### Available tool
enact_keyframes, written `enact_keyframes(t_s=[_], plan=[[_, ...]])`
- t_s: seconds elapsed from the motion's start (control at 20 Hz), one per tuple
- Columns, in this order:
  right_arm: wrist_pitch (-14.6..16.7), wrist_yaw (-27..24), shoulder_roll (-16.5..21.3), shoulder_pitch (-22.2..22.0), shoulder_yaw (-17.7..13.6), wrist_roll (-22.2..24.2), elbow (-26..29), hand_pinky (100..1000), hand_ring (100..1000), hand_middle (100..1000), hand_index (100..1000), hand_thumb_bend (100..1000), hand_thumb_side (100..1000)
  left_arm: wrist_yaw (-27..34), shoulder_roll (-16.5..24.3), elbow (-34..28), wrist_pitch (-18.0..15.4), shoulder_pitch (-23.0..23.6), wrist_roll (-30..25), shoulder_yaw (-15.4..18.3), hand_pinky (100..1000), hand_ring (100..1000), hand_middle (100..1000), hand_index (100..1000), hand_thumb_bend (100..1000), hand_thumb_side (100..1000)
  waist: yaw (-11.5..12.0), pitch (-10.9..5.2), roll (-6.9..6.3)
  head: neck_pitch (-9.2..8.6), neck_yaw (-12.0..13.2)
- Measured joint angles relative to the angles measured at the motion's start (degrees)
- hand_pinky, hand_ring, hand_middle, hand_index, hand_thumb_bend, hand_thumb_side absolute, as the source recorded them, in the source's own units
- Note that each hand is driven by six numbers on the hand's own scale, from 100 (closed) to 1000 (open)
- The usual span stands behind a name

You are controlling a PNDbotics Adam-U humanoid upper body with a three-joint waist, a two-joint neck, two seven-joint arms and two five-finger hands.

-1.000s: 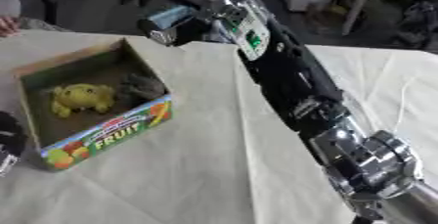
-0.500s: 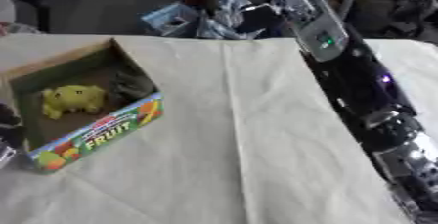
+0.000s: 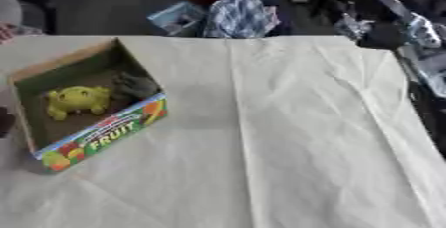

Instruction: Pick up objects on the table and place them in the box.

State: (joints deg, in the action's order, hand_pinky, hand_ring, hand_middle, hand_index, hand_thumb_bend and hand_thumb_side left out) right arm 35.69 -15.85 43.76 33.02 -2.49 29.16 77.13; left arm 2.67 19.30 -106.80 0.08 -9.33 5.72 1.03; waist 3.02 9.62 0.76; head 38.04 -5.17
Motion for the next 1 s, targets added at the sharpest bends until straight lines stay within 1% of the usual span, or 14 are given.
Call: enact_keyframes(t_s=[0.05,0.1,0.15,0.3,0.45,0.5,0.6,0.75,0.85,1.0], plan=[[-0.49,-0.74,0.58,-1.83,-1.30,-0.45,0.00,550,579,601,746,100,722,-0.04,0.47,-0.12,-0.03,0.44,0.69,0.56,531,630,581,667,619,452,-0.34,-0.12,-0.15,0.22,0.26],[-0.99,-1.26,1.10,-3.54,-2.55,-0.97,-0.07,547,579,601,744,100,750,-0.09,0.95,-0.30,-0.05,0.95,1.40,1.10,531,631,580,667,610,472,-0.66,-0.26,-0.32,0.42,0.52],[-1.55,-1.68,1.54,-5.14,-3.75,-1.58,-0.26,547,579,601,744,100,698,-0.17,1.44,-0.38,-0.09,1.51,2.11,1.68,531,631,580,667,699,383,-0.91,-0.47,-0.47,0.69,0.73],[-3.33,-2.42,2.11,-9.55,-7.23,-4.03,-1.92,541,586,604,737,100,747,-0.27,3.11,-0.73,-0.25,3.67,4.56,3.70,530,632,581,669,720,408,-1.74,-1.12,-0.81,1.33,1.19],[-5.15,-2.96,2.52,-13.27,-10.49,-7.03,-4.99,533,579,600,727,100,791,-0.45,4.98,-1.00,-0.48,6.59,7.70,6.08,530,631,580,669,730,425,-2.50,-1.67,-1.08,2.04,1.42],[-5.78,-3.30,2.55,-14.29,-11.45,-8.02,-6.30,528,575,597,722,100,827,-0.53,5.65,-1.01,-0.59,7.70,8.81,6.94,528,629,580,671,730,428,-2.77,-1.87,-1.13,2.26,1.43],[-7.42,-4.75,2.69,-16.19,-13.44,-10.16,-9.76,524,572,595,718,100,868,-0.70,7.03,-0.99,-0.81,10.54,11.30,8.82,528,628,581,673,731,428,-3.33,-2.24,-1.13,2.75,1.43],[-9.47,-7.71,3.48,-18.73,-15.93,-13.40,-16.21,520,567,590,711,100,900,-0.78,8.54,-0.47,-1.07,14.89,15.55,12.02,528,628,582,674,730,423,-3.86,-2.73,-1.11,3.24,1.42],[-9.87,-9.92,4.31,-20.63,-17.24,-15.50,-21.16,518,566,588,709,100,925,-0.81,9.04,0.36,-1.19,17.78,18.87,14.48,527,629,582,674,726,419,-4.25,-3.14,-1.02,3.49,1.40],[-9.48,-13.98,5.44,-23.52,-18.31,-18.28,-29.60,513,557,578,696,100,981,-0.58,9.19,1.94,-1.43,21.28,24.10,18.09,528,633,586,682,722,408,-4.62,-3.50,-0.86,3.77,1.25]])
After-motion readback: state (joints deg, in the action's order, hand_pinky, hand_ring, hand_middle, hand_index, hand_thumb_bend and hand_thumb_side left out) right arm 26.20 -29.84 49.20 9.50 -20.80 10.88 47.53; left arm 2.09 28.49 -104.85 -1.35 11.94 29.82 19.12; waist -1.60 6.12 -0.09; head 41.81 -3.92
